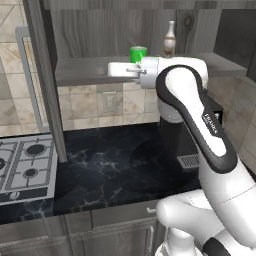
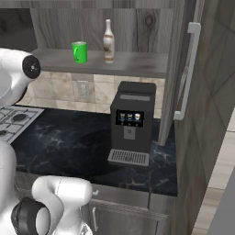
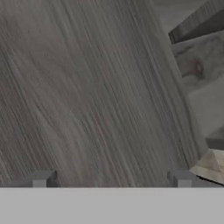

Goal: Open the cabinet directly in front. Then move the liquor and the mug to the dining counter with the jar on it.

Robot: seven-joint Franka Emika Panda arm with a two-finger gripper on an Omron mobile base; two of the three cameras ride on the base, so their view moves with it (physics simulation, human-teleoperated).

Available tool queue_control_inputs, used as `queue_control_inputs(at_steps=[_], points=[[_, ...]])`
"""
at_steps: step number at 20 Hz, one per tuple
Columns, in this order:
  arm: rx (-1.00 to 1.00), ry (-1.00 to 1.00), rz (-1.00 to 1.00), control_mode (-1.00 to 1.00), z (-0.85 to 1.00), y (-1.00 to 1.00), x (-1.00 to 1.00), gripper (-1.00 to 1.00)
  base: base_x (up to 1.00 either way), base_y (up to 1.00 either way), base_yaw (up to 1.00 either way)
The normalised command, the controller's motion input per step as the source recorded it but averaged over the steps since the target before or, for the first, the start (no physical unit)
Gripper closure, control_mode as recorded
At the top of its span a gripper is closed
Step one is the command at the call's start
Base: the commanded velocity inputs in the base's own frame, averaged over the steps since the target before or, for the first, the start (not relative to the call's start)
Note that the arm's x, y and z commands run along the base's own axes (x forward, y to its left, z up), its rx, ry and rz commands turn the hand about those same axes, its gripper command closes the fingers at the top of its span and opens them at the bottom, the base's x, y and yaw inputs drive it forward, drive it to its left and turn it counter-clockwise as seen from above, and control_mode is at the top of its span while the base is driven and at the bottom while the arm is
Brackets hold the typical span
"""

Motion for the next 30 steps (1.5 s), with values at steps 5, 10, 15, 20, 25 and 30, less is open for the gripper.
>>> queue_control_inputs(at_steps=[5,10,15,20,25,30], points=[[-0.16,-0.01,-0.36,-1.00,0.00,-0.76,-0.37,-1.00,0.00,0.00,0.00],[-0.21,0.00,-0.43,-1.00,0.02,-0.83,-0.43,-1.00,0.00,0.00,0.00],[-0.23,0.00,-0.52,-1.00,0.00,-0.74,-0.50,-1.00,0.00,0.00,0.00],[-0.16,0.00,-0.59,-1.00,0.00,-0.66,-0.37,-1.00,0.00,0.00,0.00],[-0.07,-0.01,-0.24,-1.00,0.03,-0.12,-0.04,-1.00,0.00,0.00,0.00],[0.00,0.01,0.00,-1.00,0.04,-0.01,0.11,-1.00,0.00,0.00,0.00]])
